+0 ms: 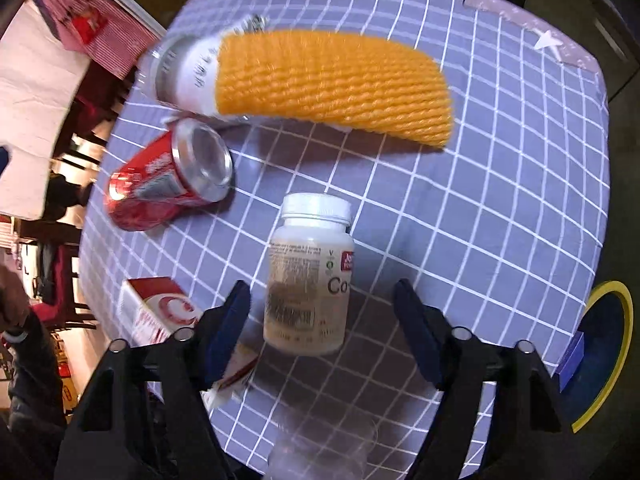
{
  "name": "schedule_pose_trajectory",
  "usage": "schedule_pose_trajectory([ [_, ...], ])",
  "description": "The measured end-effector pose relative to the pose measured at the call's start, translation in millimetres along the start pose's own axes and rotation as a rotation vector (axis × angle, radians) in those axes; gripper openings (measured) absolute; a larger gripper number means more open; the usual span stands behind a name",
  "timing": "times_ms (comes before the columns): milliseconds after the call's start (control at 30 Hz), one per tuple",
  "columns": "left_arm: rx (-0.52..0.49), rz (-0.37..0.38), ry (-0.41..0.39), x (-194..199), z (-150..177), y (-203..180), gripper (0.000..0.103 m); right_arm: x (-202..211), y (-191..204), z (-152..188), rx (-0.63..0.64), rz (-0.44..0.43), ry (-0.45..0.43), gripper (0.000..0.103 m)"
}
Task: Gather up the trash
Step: 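Grasp the white supplement bottle with the right gripper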
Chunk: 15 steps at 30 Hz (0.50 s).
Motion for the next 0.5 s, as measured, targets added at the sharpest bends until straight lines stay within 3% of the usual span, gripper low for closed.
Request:
schedule_pose_trajectory([
  [333, 0.003, 0.018, -0.014, 4.9, 12.9, 3.3, 0.089, -31.1, 22.1, -5.1, 0.035, 0.068, 0.064, 0.049],
  [500, 0.01, 0.016, -0.008, 5.0, 16.9, 6.6, 0.089, -35.1, 30.9, -4.7, 0.054, 0.081, 0.061, 0.048],
])
Point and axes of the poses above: each gripper's, at about its wrist camera, not at the fingertips, and x roughly against the way its jaws point, y to its left, z to its underside, the point moved 7 cm from there along -x, roughly the way its jaws point, and after that the axes turned 3 degrees about -y, right-handed, at the moved point
